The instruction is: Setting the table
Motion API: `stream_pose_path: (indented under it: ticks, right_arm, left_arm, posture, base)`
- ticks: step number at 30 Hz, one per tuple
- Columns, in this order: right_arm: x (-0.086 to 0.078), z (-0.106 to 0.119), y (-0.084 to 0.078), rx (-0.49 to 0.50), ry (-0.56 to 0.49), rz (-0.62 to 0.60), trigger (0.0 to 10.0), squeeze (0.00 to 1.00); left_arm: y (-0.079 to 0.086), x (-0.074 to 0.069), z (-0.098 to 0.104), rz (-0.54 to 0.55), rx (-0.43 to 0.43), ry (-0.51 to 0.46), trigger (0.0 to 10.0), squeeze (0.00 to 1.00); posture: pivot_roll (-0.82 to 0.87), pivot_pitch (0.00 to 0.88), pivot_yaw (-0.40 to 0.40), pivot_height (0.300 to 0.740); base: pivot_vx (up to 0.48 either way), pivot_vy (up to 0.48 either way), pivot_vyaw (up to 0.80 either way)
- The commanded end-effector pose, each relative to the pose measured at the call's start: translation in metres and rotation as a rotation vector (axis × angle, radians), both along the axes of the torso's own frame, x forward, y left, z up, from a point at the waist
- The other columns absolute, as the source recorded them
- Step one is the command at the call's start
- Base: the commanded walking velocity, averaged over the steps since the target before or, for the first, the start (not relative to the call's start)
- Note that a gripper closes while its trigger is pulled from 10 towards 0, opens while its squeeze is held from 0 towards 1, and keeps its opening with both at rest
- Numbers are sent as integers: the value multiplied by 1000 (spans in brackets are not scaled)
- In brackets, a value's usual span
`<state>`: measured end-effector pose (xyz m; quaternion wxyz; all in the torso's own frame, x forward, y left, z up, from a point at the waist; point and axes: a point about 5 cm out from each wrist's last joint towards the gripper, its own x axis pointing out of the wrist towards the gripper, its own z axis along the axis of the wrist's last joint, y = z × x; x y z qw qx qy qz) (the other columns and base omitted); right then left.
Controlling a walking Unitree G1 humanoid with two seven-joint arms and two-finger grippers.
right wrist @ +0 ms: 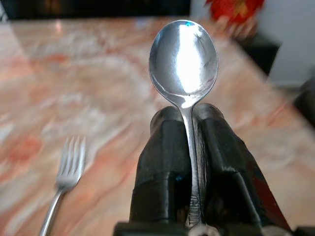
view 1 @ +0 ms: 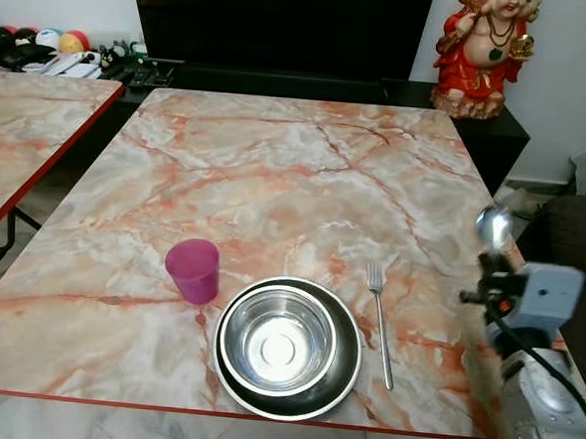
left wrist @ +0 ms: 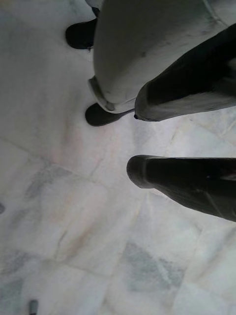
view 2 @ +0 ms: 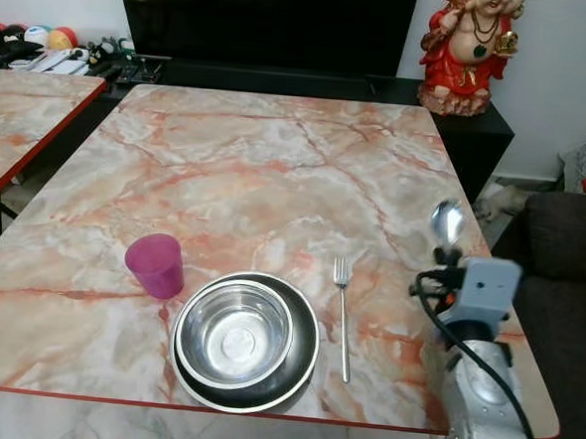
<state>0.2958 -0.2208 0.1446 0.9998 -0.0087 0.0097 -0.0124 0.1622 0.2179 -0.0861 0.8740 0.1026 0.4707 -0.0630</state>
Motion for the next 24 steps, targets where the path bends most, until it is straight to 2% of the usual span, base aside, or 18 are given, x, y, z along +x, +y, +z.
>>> stream_pose_path:
  ticks: [1, 3, 4, 7, 17, 24]
  right_arm:
    - [3, -7, 4, 3, 40, 20, 10000, 0]
    - [3, -18, 7, 5, 94, 11, 10000, 0]
    - [5, -20, 13, 49, 102, 38, 10000, 0]
    - [8, -21, 23, 69, 124, 83, 10000, 0]
    - [9, -29, 29, 73, 190, 120, 10000, 0]
    - [8, -42, 34, 81, 263, 120, 10000, 0]
  left_arm:
    - [1, -2, -1, 13, 6, 3, 10000, 0]
    - [0, -2, -1, 15, 3, 4, 10000, 0]
    - [-1, -1, -1, 13, 0, 2, 10000, 0]
    - [-4, 0, -1, 17, -8, -2, 10000, 0]
    - [-7, 0, -2, 34, -18, -6, 10000, 0]
    - [-6, -1, -2, 36, -17, 0, 10000, 0]
  posture:
    - [-81, 92, 0, 740]
    - [-68, 101, -6, 740]
    - [-69, 111, -7, 740]
    - [-62, 127, -13, 740]
    - [-58, 145, -30, 740]
    - [-55, 148, -33, 740]
  base:
    - [0, 0, 0]
    - [0, 0, 0]
    - [0, 0, 0]
    - [0, 0, 0]
    - [0, 0, 0]
    - [0, 0, 0]
